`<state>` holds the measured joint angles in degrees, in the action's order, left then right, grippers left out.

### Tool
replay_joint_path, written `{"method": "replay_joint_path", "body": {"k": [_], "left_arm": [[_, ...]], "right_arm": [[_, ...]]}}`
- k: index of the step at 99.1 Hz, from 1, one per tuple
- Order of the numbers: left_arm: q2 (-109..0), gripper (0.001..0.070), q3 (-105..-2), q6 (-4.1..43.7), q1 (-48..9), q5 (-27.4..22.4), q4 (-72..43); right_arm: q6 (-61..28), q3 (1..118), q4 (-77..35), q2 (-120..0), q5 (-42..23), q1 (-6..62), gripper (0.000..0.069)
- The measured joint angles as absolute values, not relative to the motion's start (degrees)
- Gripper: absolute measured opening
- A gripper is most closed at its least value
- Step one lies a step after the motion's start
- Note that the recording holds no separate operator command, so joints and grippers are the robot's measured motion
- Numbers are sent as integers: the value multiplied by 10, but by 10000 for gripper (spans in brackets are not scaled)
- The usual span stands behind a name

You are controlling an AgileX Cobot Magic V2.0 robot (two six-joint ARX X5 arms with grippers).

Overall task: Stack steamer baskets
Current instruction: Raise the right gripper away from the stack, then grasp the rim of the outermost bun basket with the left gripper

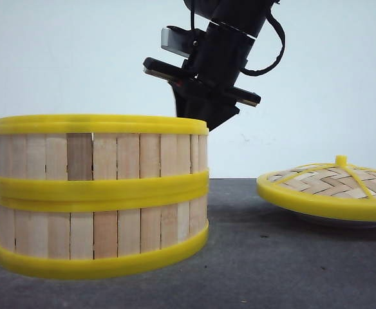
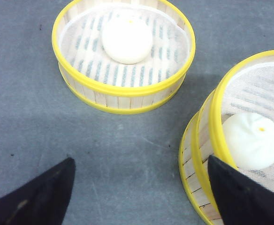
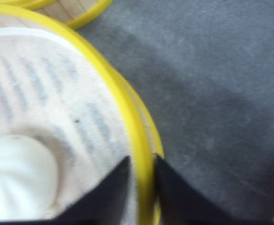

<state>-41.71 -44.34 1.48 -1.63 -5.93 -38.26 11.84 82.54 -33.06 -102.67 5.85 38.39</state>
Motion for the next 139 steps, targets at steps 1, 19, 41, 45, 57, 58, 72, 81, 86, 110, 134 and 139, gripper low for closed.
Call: {"method": "replay_joint_path", "body": {"k": [1,19,41,45,57,58,72,81,86,110,134,139], "left_arm": [[-417,551,-443,15,-16,-59,-382],[-447,551,-443,15,-12,-59,-356],[-557,551,-478,15,25,-58,-297],[-584,551,-492,15,34,-58,-287],[-671,551,-538,15,60,-58,-250],[-678,551,-542,15,62,-58,-248],[-783,551,-595,16,80,-58,-225],[-853,551,-632,17,84,-57,-214],[-890,551,-658,17,84,-57,-217],[-1034,551,-767,21,84,-57,-243],[-1086,292,-786,24,85,-57,-248],[-1086,186,-786,25,85,-53,-248]], "right_arm": [[118,825,-331,-1027,59,385,214],[118,826,-332,-1006,60,386,420],[97,827,-374,-890,44,383,435],[91,827,-394,-867,30,380,435],[77,827,-475,-813,-11,360,435],[77,827,-482,-809,-14,357,435],[74,797,-527,-754,-47,312,435],[73,754,-534,-708,-59,287,435],[73,728,-538,-679,-59,276,435],[84,630,-607,-554,-63,235,435],[110,626,-659,-477,-92,236,435],[115,626,-663,-468,-92,236,435]]}}
